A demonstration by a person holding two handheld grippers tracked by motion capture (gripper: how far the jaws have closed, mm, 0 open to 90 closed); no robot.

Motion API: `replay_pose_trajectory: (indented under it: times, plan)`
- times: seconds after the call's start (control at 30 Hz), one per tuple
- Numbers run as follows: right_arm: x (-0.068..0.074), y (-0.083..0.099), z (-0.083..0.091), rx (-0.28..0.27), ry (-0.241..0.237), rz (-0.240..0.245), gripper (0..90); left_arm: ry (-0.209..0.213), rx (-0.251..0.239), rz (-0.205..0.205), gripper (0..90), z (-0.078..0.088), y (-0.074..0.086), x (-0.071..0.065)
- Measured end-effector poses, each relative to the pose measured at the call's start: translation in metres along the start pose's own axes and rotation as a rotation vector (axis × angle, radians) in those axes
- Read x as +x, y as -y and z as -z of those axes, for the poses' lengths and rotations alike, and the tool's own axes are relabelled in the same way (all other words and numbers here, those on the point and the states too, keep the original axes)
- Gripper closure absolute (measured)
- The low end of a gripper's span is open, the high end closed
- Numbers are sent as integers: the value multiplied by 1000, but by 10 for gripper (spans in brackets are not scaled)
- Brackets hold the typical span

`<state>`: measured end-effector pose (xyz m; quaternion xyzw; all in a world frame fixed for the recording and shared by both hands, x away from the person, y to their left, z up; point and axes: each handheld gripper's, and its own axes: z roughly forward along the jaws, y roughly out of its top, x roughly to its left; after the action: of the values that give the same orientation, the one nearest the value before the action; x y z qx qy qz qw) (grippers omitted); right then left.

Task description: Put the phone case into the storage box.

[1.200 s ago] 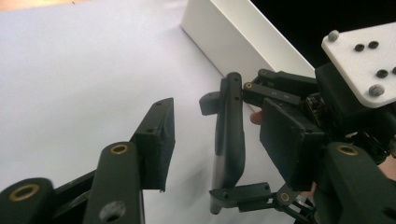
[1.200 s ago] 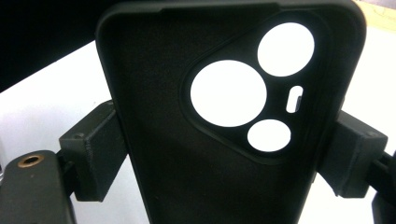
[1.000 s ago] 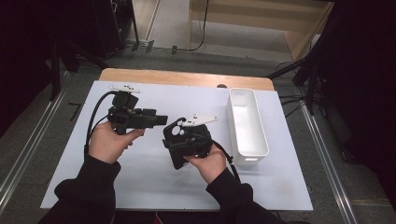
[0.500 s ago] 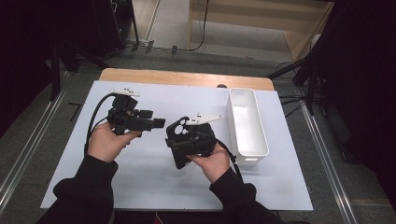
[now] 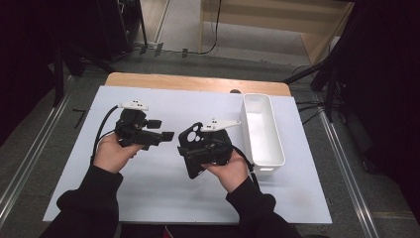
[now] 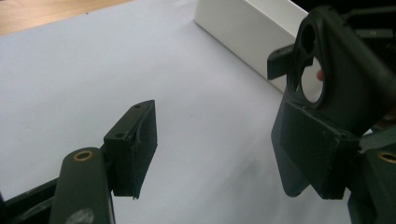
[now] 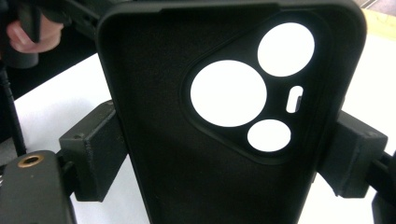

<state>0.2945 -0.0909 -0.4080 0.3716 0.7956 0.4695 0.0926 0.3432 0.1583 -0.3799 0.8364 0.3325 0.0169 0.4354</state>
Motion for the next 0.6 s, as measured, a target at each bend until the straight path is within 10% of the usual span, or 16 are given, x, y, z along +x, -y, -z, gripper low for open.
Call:
replay_pose_trajectory:
  times: [0.6]
  plan:
    - [-6,-4,9,27,-76,54,120,53,6,-117,278,-4,31,0]
